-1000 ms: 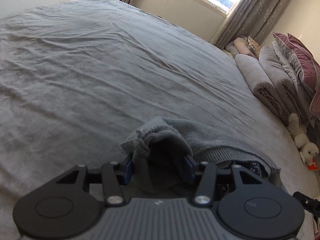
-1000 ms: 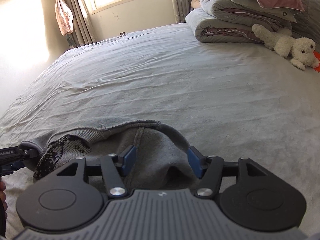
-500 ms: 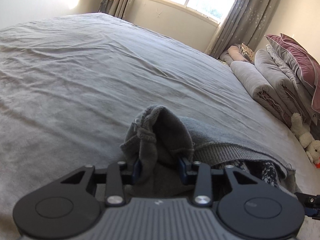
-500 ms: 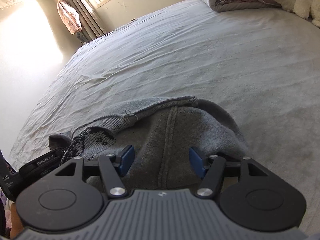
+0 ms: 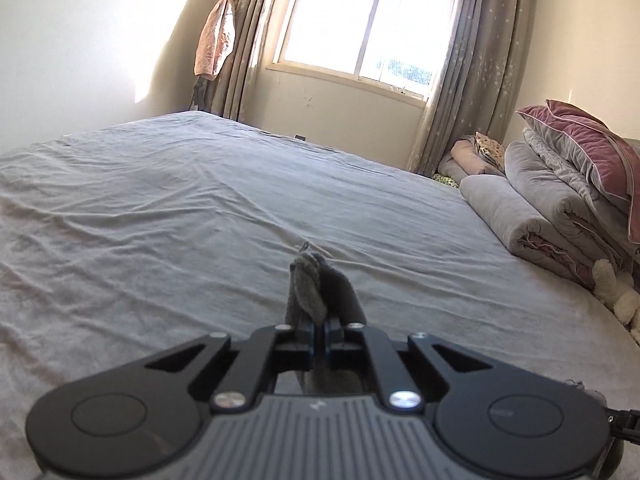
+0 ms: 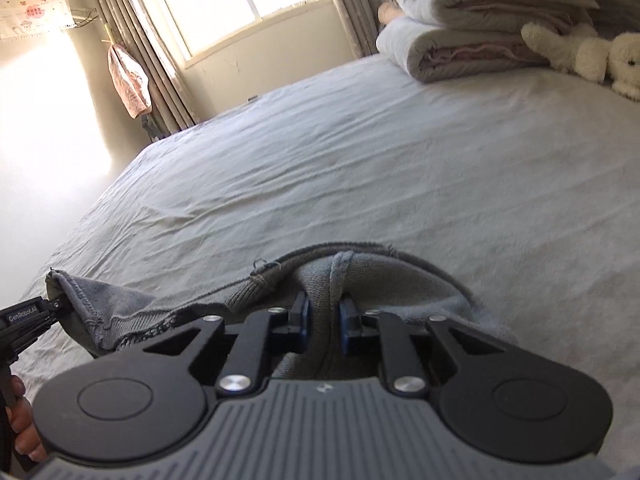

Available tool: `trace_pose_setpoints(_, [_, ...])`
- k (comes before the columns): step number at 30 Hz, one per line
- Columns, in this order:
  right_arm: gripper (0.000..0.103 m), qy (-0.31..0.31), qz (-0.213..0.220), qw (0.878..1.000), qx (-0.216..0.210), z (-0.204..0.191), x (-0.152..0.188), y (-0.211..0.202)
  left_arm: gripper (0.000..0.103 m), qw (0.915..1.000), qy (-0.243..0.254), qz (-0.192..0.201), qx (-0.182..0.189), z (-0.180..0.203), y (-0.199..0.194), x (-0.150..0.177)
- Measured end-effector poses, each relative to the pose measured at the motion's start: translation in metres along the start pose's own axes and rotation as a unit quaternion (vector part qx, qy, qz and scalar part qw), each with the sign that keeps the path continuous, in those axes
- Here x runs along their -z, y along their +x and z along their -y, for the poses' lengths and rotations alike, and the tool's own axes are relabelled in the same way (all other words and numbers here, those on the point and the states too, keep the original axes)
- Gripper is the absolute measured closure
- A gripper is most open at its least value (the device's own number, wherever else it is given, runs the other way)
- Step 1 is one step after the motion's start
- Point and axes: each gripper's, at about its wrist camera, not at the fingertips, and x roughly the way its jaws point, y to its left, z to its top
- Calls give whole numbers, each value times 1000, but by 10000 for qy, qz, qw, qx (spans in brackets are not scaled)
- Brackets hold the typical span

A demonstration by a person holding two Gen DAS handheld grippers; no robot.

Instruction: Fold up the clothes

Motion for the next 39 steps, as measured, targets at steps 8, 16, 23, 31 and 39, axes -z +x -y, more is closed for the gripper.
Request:
trace_pose_setpoints(8, [89,-208,118,9994,257,12,-3,17,99,9998,129,-106,-55,6,38,-12])
trace_pose_setpoints(16, [89,-348,39,9991,238,15,-1,24,99,9985,112,-518,-117,5,84,0])
trace_pose_setpoints(23, [84,-351,-115,9992,131,15,0,25,94,9963,80,-847,-123,-3,98,18])
trace_pose_setpoints(31, [44,18,-322,9993,-178,12,-3,17,52,9922,-523,-1129,89,-17,71,16])
trace_pose_setpoints(39, [41,167,-491,9981,-342,1,-1,5,45,9815,-901,-1669,254,-21,23,17])
